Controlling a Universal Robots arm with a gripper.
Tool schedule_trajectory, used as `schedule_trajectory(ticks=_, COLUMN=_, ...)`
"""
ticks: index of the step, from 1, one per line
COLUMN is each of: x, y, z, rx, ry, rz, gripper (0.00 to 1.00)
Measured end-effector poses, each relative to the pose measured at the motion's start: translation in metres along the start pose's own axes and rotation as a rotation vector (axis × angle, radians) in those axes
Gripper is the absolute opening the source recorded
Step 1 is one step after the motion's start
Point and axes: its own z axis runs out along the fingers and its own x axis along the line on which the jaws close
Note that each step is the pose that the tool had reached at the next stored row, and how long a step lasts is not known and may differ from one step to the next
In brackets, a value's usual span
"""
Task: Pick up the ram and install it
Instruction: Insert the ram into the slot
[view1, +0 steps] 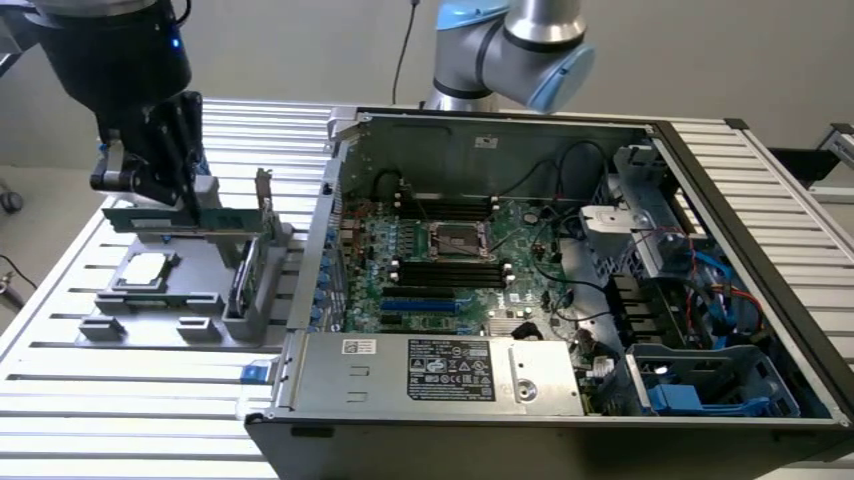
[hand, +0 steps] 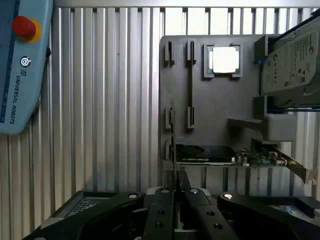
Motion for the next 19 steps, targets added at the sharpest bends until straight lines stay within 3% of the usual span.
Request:
schedule_trajectory(ticks=11, x=-0.001, y=-0.0443, z=-0.0483, rx=-0.0001, ry=0.0001, rz=0.000, gripper=0.14)
schedule_trajectory(ticks=15, x=-0.004, y=-0.0581, z=-0.0557, rx=-0.0001, ry=0.0001, rz=0.000, gripper=0.14)
schedule_trajectory(ticks=19, x=-0.008, y=-0.0712, z=-0.0568, rx=0.0000, ry=0.0000, rz=0.000, gripper=0.14)
